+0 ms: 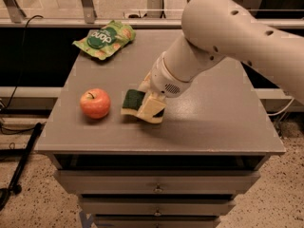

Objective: Move sponge near apple

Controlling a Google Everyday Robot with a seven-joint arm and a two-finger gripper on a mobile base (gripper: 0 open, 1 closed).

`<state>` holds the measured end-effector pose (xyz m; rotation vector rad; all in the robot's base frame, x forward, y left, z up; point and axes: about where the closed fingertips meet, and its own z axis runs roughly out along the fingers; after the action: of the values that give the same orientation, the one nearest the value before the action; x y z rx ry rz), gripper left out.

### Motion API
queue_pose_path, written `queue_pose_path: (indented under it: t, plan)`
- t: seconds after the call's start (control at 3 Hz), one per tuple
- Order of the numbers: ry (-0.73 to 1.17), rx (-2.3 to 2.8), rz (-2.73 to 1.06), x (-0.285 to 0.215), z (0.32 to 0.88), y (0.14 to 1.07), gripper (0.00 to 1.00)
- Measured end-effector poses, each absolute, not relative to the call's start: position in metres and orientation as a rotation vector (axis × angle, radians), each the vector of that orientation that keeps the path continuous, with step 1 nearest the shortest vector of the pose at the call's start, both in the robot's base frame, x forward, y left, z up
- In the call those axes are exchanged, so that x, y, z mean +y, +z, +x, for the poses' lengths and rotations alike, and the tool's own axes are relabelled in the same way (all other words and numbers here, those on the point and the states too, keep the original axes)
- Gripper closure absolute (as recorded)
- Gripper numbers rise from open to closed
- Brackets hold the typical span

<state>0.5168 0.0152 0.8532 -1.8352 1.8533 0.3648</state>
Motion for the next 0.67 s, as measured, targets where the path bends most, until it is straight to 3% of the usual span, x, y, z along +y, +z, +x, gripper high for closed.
queue_pose_path:
  t: [0.67]
  plan:
    - [0.422, 1.836, -1.861, 0.0382, 0.5167, 0.8431, 0.35]
